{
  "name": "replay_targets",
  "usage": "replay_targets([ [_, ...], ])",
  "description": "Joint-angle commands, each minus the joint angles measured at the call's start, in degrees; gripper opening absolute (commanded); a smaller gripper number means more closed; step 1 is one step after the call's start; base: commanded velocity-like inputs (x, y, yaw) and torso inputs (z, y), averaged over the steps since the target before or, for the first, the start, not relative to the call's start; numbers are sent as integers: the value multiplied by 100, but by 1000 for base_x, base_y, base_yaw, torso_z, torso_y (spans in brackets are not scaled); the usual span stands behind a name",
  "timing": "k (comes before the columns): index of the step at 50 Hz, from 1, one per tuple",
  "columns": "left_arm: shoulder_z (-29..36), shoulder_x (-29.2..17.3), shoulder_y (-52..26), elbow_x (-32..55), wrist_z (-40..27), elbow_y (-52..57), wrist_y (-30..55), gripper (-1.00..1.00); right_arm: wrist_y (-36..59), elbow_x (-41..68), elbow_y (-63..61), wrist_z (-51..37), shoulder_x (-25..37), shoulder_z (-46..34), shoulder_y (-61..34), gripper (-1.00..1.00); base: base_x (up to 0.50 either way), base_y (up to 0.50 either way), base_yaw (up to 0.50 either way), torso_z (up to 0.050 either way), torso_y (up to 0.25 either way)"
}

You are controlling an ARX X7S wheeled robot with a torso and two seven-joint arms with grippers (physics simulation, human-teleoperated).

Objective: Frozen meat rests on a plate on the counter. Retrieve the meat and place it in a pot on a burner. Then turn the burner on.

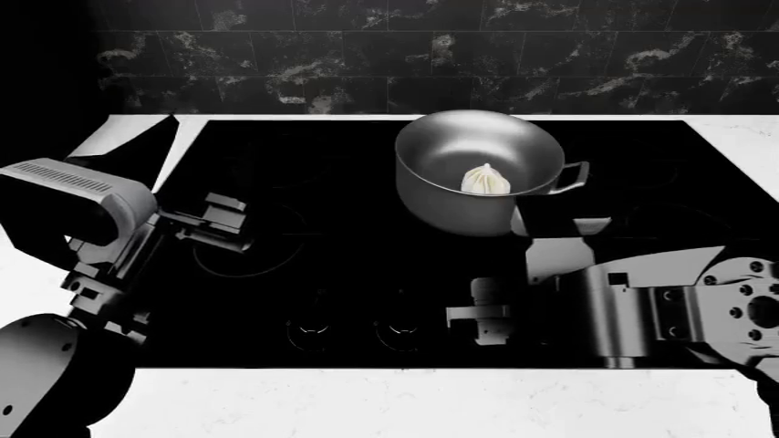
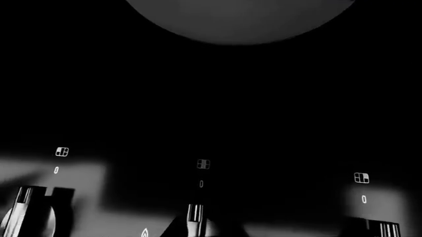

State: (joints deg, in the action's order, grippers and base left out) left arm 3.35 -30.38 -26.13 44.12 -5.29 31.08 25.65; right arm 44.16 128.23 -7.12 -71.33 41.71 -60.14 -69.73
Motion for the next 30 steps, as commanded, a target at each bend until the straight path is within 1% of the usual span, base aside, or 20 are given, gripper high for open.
replay_targets([
  [1,4,-8,-5,13,-8,-35,-3,100,138,-220,18,-75,54,-62,-48,-100,0,0,0,0,0],
  [18,-13,-40,19,46,-40,13,-11,100,241,-361,-109,1,112,-97,-99,-100,0,0,0,0,1],
  [30,-25,-56,34,77,-69,50,-16,100,1040,-1296,-76,710,123,-292,-476,-100,0,-1,-1,0,0],
])
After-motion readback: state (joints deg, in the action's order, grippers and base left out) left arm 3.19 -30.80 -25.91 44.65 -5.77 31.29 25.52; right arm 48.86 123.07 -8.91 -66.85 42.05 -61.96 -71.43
